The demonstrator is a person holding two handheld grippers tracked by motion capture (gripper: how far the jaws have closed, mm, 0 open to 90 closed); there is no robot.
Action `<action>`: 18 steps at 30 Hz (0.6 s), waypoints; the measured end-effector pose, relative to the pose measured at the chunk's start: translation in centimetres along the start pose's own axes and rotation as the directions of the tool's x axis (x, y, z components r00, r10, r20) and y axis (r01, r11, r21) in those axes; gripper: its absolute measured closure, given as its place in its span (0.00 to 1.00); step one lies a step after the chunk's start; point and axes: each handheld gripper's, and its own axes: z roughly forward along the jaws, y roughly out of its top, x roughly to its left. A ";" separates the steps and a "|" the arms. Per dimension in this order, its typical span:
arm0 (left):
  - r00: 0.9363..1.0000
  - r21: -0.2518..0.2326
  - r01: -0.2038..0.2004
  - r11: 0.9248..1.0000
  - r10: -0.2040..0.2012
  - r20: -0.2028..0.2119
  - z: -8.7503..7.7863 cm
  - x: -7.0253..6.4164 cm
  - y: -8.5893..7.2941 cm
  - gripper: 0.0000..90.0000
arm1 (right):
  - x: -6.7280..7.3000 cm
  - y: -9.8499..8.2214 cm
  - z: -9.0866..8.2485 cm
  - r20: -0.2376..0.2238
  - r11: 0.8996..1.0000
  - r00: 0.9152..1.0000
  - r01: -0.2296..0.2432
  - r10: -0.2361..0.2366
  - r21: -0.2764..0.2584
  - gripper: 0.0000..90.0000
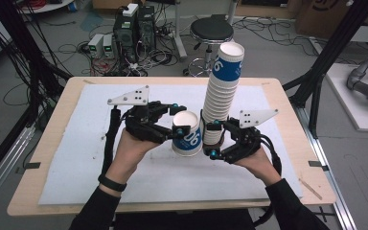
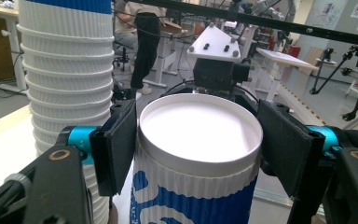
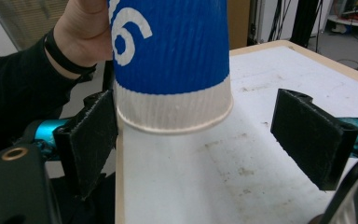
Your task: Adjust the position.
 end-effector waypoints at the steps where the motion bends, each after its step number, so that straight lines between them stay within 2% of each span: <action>1: 1.000 0.000 -0.003 1.000 0.003 0.002 0.1 0.0 0.0 0.34 | 0.1 0.0 0.1 -0.005 1.000 1.000 -0.014 0.014 -0.001 0.17; 6: 1.000 -0.003 -0.007 1.000 0.007 0.010 0.6 -0.2 -0.1 0.34 | 0.1 -0.1 0.6 -0.027 0.999 0.999 -0.033 0.033 -0.005 0.15; 10: 1.000 0.002 -0.008 1.000 0.008 0.018 1.1 -0.3 -0.2 0.34 | 0.1 0.0 0.7 -0.039 0.998 0.998 -0.046 0.045 -0.030 0.15; 18: 1.000 0.000 -0.019 1.000 0.019 0.024 1.9 -0.5 -0.4 0.34 | 0.3 -0.2 1.6 -0.073 0.998 0.995 -0.071 0.071 0.001 0.15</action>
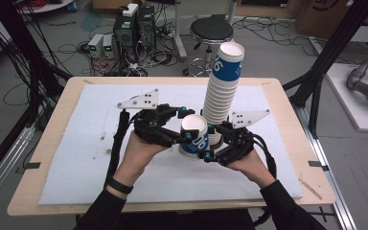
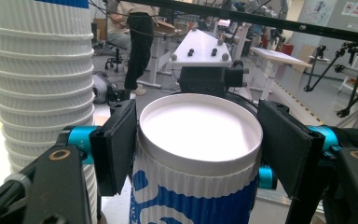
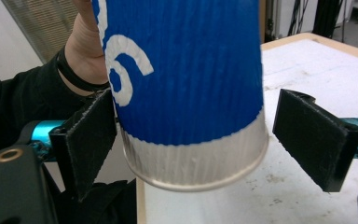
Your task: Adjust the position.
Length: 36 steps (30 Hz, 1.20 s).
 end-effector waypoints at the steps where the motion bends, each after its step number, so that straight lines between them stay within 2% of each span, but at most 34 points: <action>1: 1.000 0.003 0.000 1.000 0.000 0.003 0.0 0.0 0.0 0.34 | 0.0 0.0 0.1 0.005 1.000 1.000 0.001 -0.001 0.006 0.15; 11: 1.000 0.002 -0.006 1.000 0.006 0.003 0.6 -0.1 -0.2 0.34 | 0.1 -0.1 0.6 -0.008 1.000 1.000 -0.005 0.005 0.023 0.15; 20: 1.000 0.004 0.001 1.000 -0.001 0.006 0.8 -0.1 -0.3 0.34 | 0.2 0.0 0.8 0.001 0.998 1.000 0.023 -0.023 0.062 0.18; 26: 1.000 0.042 0.018 0.999 -0.019 0.009 0.5 0.1 -0.3 0.32 | 0.2 0.1 0.7 0.004 0.995 0.999 0.039 -0.039 0.095 0.21; 28: 1.000 0.061 0.019 0.998 -0.019 -0.002 0.3 0.2 -0.1 0.29 | 0.2 0.2 0.6 0.003 0.994 0.999 0.044 -0.044 0.101 0.24; 32: 1.000 0.083 0.017 0.996 -0.017 -0.001 0.0 0.1 0.2 0.27 | 0.1 0.3 0.5 0.006 0.993 0.999 0.053 -0.054 0.109 0.25; 36: 1.000 0.124 0.023 0.992 -0.020 -0.021 -0.3 0.2 0.3 0.26 | 0.1 0.2 0.5 0.005 0.992 0.999 0.050 -0.051 0.119 0.25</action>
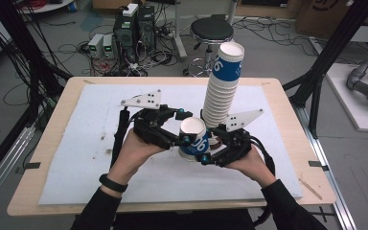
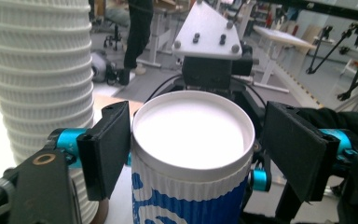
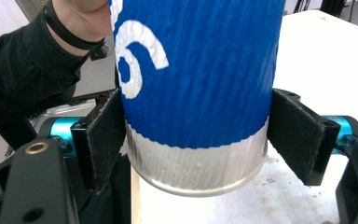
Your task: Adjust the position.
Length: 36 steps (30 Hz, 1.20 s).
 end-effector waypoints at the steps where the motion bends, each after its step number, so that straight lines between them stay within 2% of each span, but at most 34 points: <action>1: 1.000 0.016 -0.008 1.000 0.008 -0.008 0.0 0.0 0.0 0.26 | 0.0 0.0 0.0 0.003 1.000 1.000 0.003 -0.003 -0.003 0.25; 3: 1.000 0.025 -0.003 1.000 0.003 -0.008 0.1 0.0 0.0 0.25 | 0.0 0.0 0.0 0.001 1.000 1.000 0.005 -0.005 -0.002 0.26; 6: 1.000 0.063 -0.001 0.998 0.002 -0.017 0.3 0.0 -0.1 0.25 | 0.0 0.0 0.1 -0.003 1.000 1.000 0.011 -0.011 0.001 0.26; 8: 1.000 0.083 0.011 0.996 -0.010 -0.008 0.6 0.1 -0.2 0.26 | 0.0 0.0 0.1 -0.001 1.000 1.000 0.007 -0.007 0.003 0.27; 12: 1.000 0.104 0.006 0.995 -0.003 -0.028 0.6 0.1 -0.2 0.26 | 0.0 0.0 0.1 0.001 1.000 1.000 0.006 -0.006 -0.003 0.27; 17: 0.999 0.102 0.009 0.995 -0.005 -0.043 0.1 0.1 0.0 0.26 | -0.1 -0.1 -0.3 0.001 1.000 1.000 0.006 -0.006 -0.018 0.27; 21: 0.999 0.093 0.007 0.996 -0.003 -0.034 -0.2 0.1 0.1 0.28 | -0.2 -0.1 -0.4 0.004 1.000 1.000 0.006 -0.006 -0.022 0.27; 28: 1.000 0.114 0.001 0.994 0.001 -0.018 -0.4 0.3 0.1 0.33 | -0.1 0.0 -0.3 0.006 1.000 1.000 0.007 -0.007 -0.003 0.27; 34: 1.000 0.073 -0.011 0.997 0.012 -0.008 -0.4 0.3 0.1 0.33 | -0.1 0.1 -0.7 0.007 0.999 1.000 -0.001 0.001 -0.042 0.21; 36: 1.000 0.044 -0.014 0.999 0.014 -0.011 -0.5 0.3 0.1 0.33 | -0.1 0.1 -0.9 0.011 0.997 1.000 -0.005 0.006 -0.072 0.19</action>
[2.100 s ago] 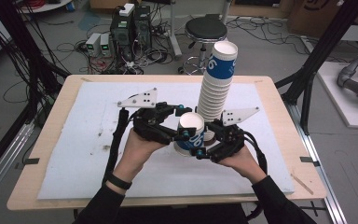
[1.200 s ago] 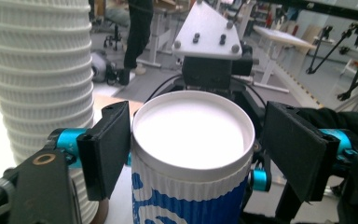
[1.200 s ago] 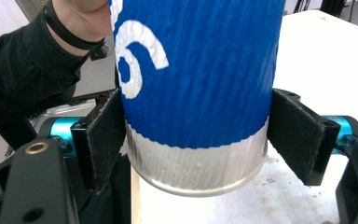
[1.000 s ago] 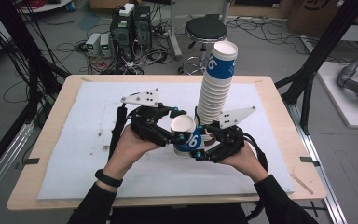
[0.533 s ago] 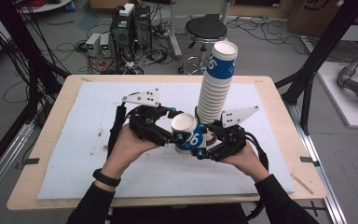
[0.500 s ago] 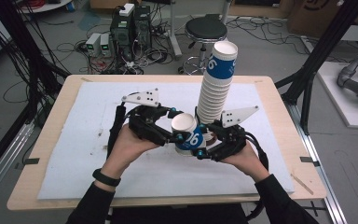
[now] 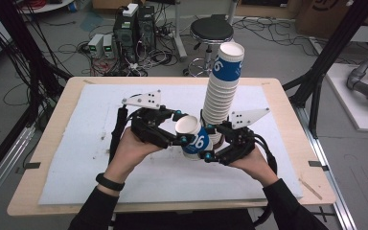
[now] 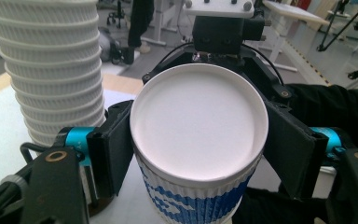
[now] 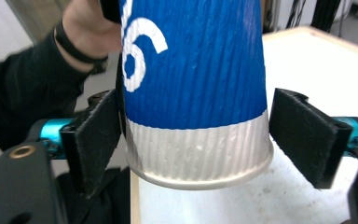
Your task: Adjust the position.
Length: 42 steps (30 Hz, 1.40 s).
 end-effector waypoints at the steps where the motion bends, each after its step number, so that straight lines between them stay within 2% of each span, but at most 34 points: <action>1: 1.000 -0.010 0.000 1.000 0.000 0.002 0.0 0.0 0.0 0.33 | 0.1 0.0 -0.1 0.005 1.000 1.000 -0.006 0.006 -0.016 0.19; 4: 1.000 -0.059 0.009 0.998 -0.008 0.010 -0.2 0.1 -0.1 0.33 | 0.1 0.1 -0.4 0.014 0.999 1.000 -0.019 0.020 -0.046 0.16; 8: 1.000 -0.102 0.006 0.995 -0.005 0.004 -0.6 0.1 -0.1 0.33 | 0.1 0.1 -0.4 0.032 0.997 0.999 -0.033 0.035 -0.071 0.15; 11: 1.000 -0.133 0.012 0.991 -0.011 0.011 -0.7 0.1 -0.1 0.33 | 0.1 0.0 -0.2 0.018 0.995 0.998 -0.057 0.059 -0.087 0.15; 15: 1.000 -0.141 0.011 0.990 -0.009 0.016 -0.5 0.0 -0.1 0.33 | 0.2 0.1 0.0 0.001 0.993 0.997 -0.072 0.073 -0.091 0.15; 21: 1.000 -0.135 0.009 0.991 -0.007 0.016 -0.3 -0.1 -0.1 0.33 | 0.0 0.1 0.1 -0.004 0.996 0.998 -0.057 0.057 -0.076 0.18; 28: 1.000 -0.089 0.012 0.996 -0.010 0.018 -0.3 0.0 -0.1 0.32 | 0.0 0.2 -0.1 -0.005 0.999 0.999 -0.041 0.041 -0.026 0.20; 31: 1.000 -0.056 0.023 0.998 -0.022 0.019 -0.3 0.0 -0.1 0.27 | -0.1 0.2 -0.2 -0.001 0.999 0.999 -0.040 0.040 -0.010 0.21; 37: 1.000 0.006 0.002 1.000 -0.002 -0.004 -0.3 -0.1 0.1 0.26 | -0.3 0.2 -0.2 0.002 0.999 0.999 -0.035 0.035 0.006 0.22; 42: 1.000 0.056 -0.005 0.998 0.006 -0.029 -0.5 -0.4 0.3 0.25 | -0.3 0.3 -0.4 -0.002 0.999 1.000 -0.031 0.031 0.034 0.22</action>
